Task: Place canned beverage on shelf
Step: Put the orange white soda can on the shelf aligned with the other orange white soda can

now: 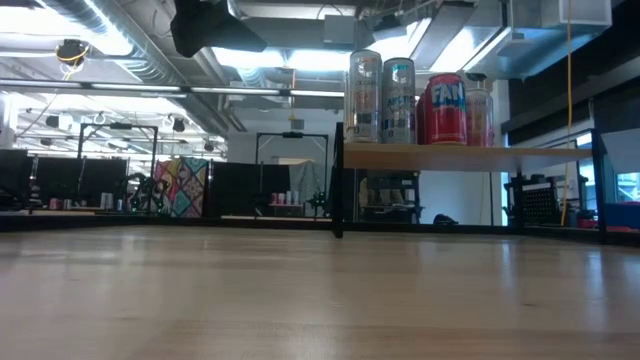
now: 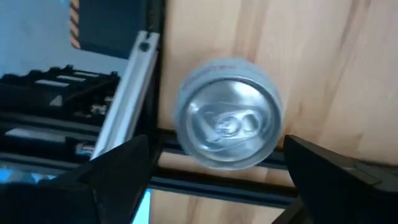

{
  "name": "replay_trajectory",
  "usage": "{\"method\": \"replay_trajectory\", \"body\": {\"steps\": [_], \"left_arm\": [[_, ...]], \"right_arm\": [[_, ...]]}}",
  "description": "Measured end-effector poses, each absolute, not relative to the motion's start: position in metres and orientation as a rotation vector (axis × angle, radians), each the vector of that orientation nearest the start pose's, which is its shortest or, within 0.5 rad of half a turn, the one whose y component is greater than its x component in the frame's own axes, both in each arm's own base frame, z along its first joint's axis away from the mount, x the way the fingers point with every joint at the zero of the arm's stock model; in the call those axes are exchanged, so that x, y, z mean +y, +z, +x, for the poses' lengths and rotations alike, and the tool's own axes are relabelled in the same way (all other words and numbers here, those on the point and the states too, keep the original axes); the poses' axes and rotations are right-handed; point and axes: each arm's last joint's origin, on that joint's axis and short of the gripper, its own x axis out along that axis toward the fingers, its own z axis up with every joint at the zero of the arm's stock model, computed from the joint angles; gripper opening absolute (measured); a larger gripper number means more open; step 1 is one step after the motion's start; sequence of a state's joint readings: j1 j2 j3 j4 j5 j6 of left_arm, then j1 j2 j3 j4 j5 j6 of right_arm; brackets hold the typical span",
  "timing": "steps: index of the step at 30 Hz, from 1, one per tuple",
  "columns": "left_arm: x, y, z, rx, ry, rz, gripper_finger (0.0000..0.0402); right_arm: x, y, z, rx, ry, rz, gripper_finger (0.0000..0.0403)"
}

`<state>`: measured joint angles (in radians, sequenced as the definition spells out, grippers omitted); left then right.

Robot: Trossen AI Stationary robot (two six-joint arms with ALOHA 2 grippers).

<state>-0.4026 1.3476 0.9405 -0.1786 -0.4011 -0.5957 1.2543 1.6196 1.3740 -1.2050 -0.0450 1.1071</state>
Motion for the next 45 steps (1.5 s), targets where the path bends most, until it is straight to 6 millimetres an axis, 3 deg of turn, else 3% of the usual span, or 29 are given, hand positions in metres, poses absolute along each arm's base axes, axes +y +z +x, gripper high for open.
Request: {"method": "replay_trajectory", "body": {"steps": [20, 28, 31, 37, 45], "left_arm": [[-0.103, 0.267, 0.270, 0.518, 0.157, -0.352, 0.0329], [-0.103, 0.267, 0.270, 0.519, 0.157, -0.352, 0.0329], [-0.103, 0.267, 0.270, 0.519, 0.156, -0.356, 0.0329], [-0.095, 0.287, 0.258, 0.509, 0.032, -0.475, 0.0329], [-0.069, 0.327, 0.227, 0.372, 0.008, -0.509, 0.0329]], "right_arm": [[0.275, 0.232, 0.094, 1.531, 0.144, -0.014, 0.0355], [0.274, 0.234, 0.095, 1.519, 0.173, -0.065, 0.0266], [0.271, 0.242, 0.102, 1.532, 0.182, -0.115, 0.0266], [0.243, 0.286, 0.119, 1.431, 0.159, -0.240, 0.0266], [0.164, 0.336, 0.146, 1.342, 0.111, -0.142, 0.0266]]}}
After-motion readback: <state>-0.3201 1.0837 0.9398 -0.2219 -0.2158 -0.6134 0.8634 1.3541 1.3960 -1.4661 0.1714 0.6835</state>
